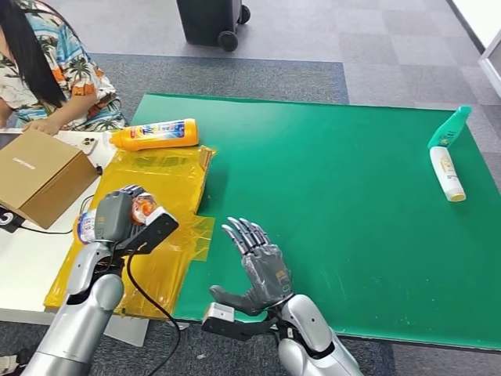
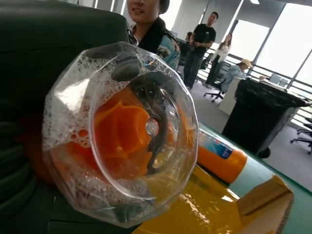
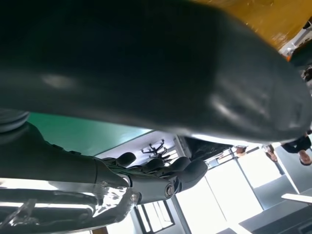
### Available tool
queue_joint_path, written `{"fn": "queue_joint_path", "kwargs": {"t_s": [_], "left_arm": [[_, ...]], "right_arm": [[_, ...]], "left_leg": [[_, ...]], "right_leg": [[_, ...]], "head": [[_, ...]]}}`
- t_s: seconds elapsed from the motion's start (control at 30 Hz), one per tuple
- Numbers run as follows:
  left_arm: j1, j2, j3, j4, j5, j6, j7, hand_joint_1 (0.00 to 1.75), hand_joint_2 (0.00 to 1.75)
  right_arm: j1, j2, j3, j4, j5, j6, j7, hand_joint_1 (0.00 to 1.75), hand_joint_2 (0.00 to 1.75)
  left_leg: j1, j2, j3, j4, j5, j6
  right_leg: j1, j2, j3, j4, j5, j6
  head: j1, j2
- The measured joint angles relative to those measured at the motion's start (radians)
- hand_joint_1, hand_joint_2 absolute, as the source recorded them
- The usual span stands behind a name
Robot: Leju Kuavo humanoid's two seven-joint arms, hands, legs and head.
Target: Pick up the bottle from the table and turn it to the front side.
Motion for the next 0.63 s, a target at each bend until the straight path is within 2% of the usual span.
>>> {"fn": "queue_joint_path", "kwargs": {"t_s": [0.07, 0.1, 0.37, 0.63], "left_arm": [[-0.010, 0.002, 0.013, 0.031, -0.018, 0.000, 0.015, 0.24, 1.75], [-0.012, 0.003, 0.019, 0.046, -0.027, -0.001, 0.024, 0.00, 1.75], [0.016, 0.003, 0.073, 0.159, -0.055, -0.009, 0.045, 0.00, 1.75], [0.025, -0.010, 0.092, 0.188, -0.062, 0.011, 0.027, 0.00, 1.75]], "right_arm": [[0.001, 0.000, 0.000, -0.003, 0.000, 0.007, 0.000, 0.00, 0.00], [0.001, 0.000, 0.000, -0.004, 0.000, 0.011, 0.000, 0.00, 0.00], [0.004, 0.000, 0.000, -0.009, 0.000, 0.027, 0.000, 0.00, 0.00], [0.003, 0.000, 0.000, -0.009, -0.003, 0.033, -0.002, 0.00, 0.00]], "left_leg": [[0.000, 0.001, 0.002, -0.001, -0.001, -0.001], [0.000, 0.001, 0.003, -0.001, -0.001, -0.002], [0.001, 0.002, 0.001, -0.001, 0.001, -0.003], [0.001, 0.002, -0.001, -0.001, 0.001, -0.002]], "right_leg": [[0.000, 0.001, 0.001, 0.000, 0.000, -0.001], [0.000, 0.001, 0.001, 0.001, 0.000, -0.002], [0.002, 0.002, -0.001, 0.001, 0.001, -0.003], [0.001, 0.002, -0.002, 0.001, 0.001, -0.003]], "head": [[0.000, 0.000], [0.000, 0.000], [0.000, 0.000], [0.000, 0.000]]}}
